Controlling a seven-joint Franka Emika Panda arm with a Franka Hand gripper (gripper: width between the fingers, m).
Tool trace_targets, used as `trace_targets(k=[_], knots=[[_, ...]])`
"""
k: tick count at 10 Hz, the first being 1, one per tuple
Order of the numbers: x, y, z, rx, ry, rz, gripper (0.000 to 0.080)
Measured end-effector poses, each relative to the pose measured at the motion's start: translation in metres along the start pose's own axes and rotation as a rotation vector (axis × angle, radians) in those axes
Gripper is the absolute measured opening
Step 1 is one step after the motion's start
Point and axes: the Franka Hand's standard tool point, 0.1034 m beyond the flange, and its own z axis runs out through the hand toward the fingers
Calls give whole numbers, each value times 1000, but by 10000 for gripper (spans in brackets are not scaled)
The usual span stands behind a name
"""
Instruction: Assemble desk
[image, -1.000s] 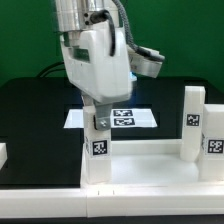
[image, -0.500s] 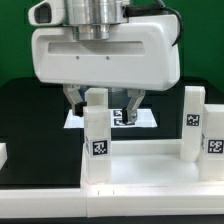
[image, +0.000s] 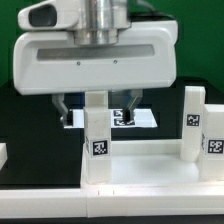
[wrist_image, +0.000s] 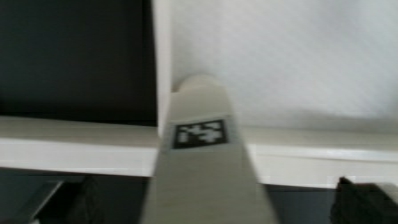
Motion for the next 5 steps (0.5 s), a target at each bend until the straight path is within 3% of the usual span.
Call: trace_targets(k=[2,4,5], knots=[[0,1,1,0,-1,48,622],[0,0,1,0,-1,213,283],[0,0,1,0,-1,270,283]])
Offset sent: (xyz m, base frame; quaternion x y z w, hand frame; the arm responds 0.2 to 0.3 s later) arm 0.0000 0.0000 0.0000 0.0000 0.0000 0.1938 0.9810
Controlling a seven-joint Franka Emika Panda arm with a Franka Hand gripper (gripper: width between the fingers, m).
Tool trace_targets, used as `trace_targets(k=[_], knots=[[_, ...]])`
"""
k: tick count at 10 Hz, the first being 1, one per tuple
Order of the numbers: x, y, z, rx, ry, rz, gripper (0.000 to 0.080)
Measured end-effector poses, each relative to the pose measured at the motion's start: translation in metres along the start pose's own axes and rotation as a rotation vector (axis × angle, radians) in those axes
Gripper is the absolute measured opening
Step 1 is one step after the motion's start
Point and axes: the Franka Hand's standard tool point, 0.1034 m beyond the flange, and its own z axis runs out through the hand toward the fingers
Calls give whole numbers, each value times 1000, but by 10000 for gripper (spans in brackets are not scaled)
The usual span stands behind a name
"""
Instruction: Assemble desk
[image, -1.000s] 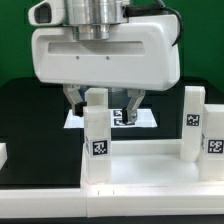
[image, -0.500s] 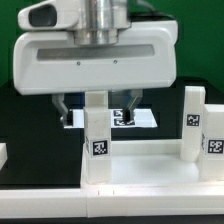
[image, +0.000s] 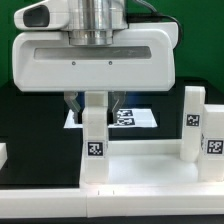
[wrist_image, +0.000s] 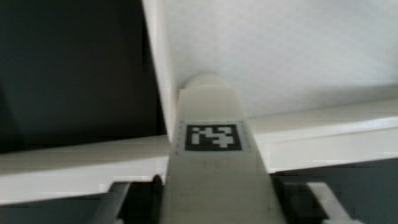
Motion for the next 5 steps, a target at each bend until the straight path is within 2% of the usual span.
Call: trace_targets(k=[1,3,4,5], knots=[[1,-1,0,-1,9,70,284],[0,-5,0,-8,24,401,284],[0,-6,0,-2,25,587,284],[0,-4,1,26,20,829,284]])
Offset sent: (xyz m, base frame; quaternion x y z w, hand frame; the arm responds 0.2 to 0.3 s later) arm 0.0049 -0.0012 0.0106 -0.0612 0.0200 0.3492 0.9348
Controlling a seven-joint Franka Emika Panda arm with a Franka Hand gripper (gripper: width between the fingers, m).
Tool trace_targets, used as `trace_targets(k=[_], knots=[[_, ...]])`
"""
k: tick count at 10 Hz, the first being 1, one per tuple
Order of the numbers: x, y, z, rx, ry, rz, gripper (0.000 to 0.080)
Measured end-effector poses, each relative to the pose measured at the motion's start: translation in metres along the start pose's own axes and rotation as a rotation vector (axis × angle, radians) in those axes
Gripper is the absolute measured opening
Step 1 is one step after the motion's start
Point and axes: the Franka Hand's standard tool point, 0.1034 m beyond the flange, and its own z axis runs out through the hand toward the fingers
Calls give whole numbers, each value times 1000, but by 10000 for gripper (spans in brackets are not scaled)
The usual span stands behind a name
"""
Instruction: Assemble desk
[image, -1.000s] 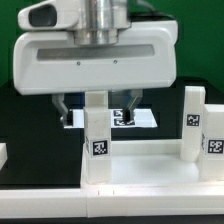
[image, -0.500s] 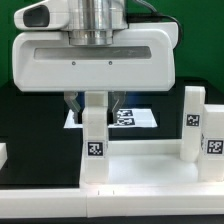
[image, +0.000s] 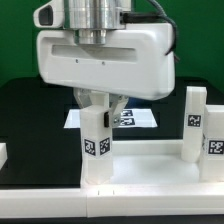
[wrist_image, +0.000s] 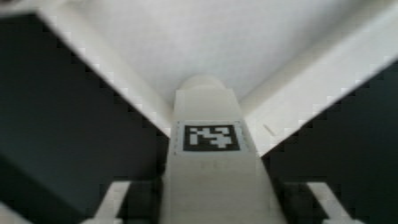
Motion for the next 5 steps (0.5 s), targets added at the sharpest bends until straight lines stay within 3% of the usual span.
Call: trace_targets(k=[2,5], knots=[[3,3,0,46,-49,328,284],[-1,1,0,36,-60,442,291]])
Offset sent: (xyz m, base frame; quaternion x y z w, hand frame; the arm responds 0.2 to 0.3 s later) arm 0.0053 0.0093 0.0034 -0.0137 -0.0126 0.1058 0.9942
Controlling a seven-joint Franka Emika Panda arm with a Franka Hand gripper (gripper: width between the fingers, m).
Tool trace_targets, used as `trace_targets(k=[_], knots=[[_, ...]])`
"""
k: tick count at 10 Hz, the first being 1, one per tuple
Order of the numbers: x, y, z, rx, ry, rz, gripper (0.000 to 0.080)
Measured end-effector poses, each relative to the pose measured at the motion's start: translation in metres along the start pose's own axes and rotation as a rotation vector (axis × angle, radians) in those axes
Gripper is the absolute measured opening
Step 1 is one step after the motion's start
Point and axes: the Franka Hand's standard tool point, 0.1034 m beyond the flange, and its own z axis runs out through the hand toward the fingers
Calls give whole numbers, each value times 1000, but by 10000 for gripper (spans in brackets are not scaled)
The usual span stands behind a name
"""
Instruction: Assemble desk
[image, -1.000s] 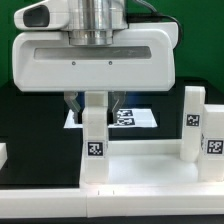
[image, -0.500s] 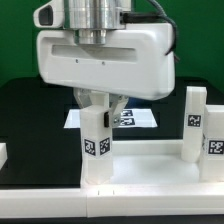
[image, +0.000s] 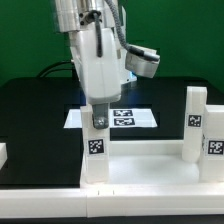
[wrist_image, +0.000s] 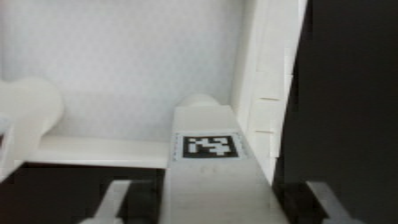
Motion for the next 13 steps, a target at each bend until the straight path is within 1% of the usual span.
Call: trace_targets(k=[1,2,3,4,5,8,9,10,11,12,13], knots=[[0,0,0,-2,3,-91,291],[-2,1,1,-6,5,-242,464],[-1,0,1,-5,2,-374,609],[-3,1,1,-16,-5,-531,609],[-4,2,2,-18,-9,-609,638],[-1,3,1,-20,-7,-783,649],[1,3,1,-24,-3,-898,649],[6,2,-1,-26,1,-1143,649],[9,4,0,-34,-9,-1277,649],[9,6,1,-48,-11,-1338,649],[9,5,1,-47,-7,-1285,649]])
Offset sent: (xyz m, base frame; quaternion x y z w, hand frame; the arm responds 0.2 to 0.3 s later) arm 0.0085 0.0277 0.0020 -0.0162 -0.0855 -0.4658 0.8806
